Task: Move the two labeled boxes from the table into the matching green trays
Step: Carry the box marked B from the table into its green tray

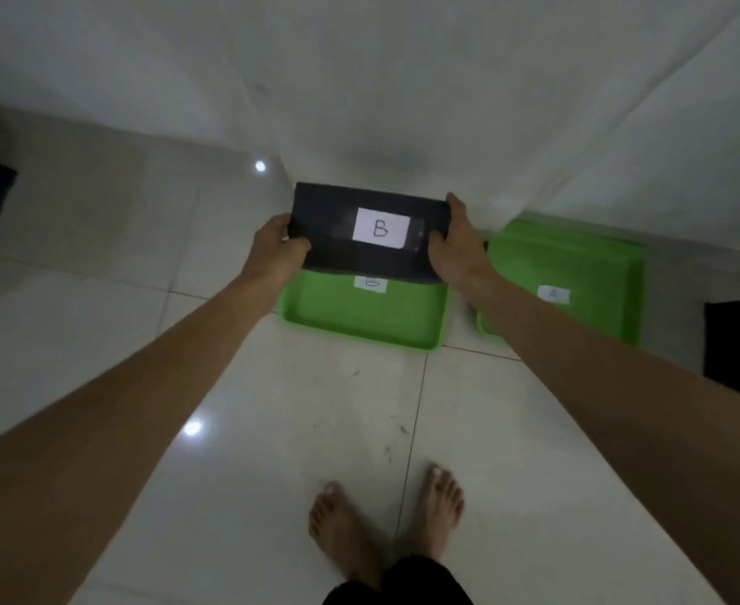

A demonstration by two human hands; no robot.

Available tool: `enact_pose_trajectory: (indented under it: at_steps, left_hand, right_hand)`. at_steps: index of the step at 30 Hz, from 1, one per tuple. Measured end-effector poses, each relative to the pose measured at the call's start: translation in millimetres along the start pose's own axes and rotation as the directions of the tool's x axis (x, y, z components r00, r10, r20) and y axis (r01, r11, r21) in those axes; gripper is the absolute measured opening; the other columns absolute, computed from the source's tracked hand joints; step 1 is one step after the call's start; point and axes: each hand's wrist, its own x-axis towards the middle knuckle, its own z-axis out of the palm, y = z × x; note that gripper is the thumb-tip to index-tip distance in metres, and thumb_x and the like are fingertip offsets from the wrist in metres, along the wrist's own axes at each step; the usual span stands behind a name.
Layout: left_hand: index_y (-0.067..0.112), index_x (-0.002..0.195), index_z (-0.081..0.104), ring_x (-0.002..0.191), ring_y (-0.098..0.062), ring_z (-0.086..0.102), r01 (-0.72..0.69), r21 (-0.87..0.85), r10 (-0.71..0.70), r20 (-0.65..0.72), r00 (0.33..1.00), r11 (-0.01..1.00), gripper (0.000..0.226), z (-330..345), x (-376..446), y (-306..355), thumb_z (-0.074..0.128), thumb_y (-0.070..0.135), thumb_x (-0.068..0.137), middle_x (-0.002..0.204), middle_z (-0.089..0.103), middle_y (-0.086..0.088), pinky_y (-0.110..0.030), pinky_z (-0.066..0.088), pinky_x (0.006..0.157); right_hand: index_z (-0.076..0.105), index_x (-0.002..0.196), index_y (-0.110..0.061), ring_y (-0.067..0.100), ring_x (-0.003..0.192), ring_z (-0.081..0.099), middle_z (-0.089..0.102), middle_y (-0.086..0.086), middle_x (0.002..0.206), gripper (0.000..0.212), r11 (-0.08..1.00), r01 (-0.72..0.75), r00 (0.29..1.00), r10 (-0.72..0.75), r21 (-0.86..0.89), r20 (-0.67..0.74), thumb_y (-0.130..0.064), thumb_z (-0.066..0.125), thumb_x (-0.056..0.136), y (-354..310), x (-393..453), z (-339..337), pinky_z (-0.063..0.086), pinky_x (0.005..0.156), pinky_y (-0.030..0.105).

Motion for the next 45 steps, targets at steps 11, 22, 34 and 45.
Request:
enact_pose_trajectory:
  at_steps: [11,22,34,45]
  left_hand:
    - [0.013,0.121,0.058,0.095,-0.018,0.055,0.054,0.053,-0.055,0.017,0.998,0.997,0.032,80,113,-130,0.053,0.006,0.09,0.106,0.058,-0.001,-0.019,0.041,0.069]
    - [0.015,0.141,0.042,0.114,-0.016,0.054,0.016,0.083,-0.023,0.089,0.996,0.996,0.058,97,105,-155,0.059,0.009,0.086,0.123,0.055,0.006,-0.021,0.042,0.086]
    - [0.016,0.133,0.056,0.118,-0.027,0.055,-0.435,0.512,0.313,0.309,0.898,0.741,0.046,62,-89,38,0.06,0.033,0.091,0.126,0.061,-0.009,-0.045,0.051,0.092]
    - [0.011,0.145,0.046,0.142,-0.027,0.036,-0.693,0.572,0.486,0.497,0.719,0.438,0.062,21,-357,309,0.061,0.039,0.092,0.154,0.042,-0.011,-0.038,0.033,0.114]
  right_hand:
    - [0.012,0.159,-0.014,0.029,0.134,0.048,0.044,0.012,0.152,0.066,0.995,-0.087,0.996,0.086,0.05,0.01,-0.008,0.042,0.101,117,98,105,0.033,0.091,0.02]
    - [0.0,0.16,-0.028,0.034,0.123,0.054,0.037,0.016,0.153,0.074,0.984,-0.171,0.985,0.171,0.04,0.007,-0.014,0.044,0.102,132,96,130,0.047,0.091,0.032]
    - [0.056,0.134,-0.007,0.02,0.09,0.063,0.066,0.011,0.118,0.039,0.982,-0.183,0.982,0.185,0.048,-0.03,-0.018,0.056,0.096,9,-88,-54,0.047,0.073,0.021]
    - [0.062,0.13,-0.009,0.026,0.108,0.066,0.07,0.009,0.118,0.041,0.996,-0.086,0.988,0.089,0.025,-0.125,-0.031,0.062,0.095,-102,-369,-343,0.044,0.087,0.026]
